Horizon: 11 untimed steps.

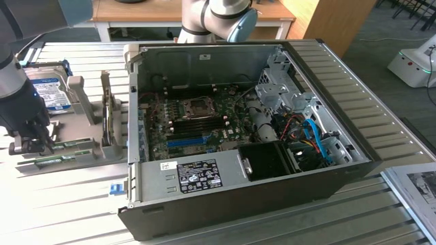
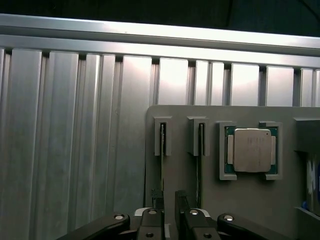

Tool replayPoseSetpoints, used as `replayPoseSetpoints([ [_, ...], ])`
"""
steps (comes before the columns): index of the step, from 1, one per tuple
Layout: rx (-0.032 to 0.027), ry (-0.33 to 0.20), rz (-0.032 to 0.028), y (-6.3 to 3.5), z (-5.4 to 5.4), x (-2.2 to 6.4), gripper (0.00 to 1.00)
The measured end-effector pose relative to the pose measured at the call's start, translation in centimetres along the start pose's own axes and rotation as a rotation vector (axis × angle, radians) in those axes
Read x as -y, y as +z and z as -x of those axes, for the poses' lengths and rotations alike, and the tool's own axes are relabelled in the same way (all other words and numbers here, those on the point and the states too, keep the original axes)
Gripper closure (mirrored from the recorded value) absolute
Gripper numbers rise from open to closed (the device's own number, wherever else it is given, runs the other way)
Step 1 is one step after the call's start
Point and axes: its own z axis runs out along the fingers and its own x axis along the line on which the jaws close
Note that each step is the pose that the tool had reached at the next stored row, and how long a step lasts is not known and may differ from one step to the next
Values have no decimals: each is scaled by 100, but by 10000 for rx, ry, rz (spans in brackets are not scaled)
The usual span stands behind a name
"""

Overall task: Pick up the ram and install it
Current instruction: 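Pick up the ram and move it above insertion slot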

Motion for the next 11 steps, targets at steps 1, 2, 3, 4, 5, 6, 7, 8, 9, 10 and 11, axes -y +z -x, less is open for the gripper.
replayPoseSetpoints([
  [1,0,0,1,7,0,0,76],
  [2,0,0,1,15,-1,1,76],
  [3,-1,0,1,22,-1,1,76],
  [4,0,0,0,30,-1,1,76],
  [5,-1,0,1,36,-1,1,76],
  [6,-2,0,3,36,-1,1,76],
  [7,-2,0,3,36,-1,1,76],
  [8,-2,0,3,36,-1,1,76],
  [9,-1,0,2,37,-1,1,76],
  [10,-1,0,2,37,-1,1,76],
  [11,1,0,-1,39,-1,4,76],
])
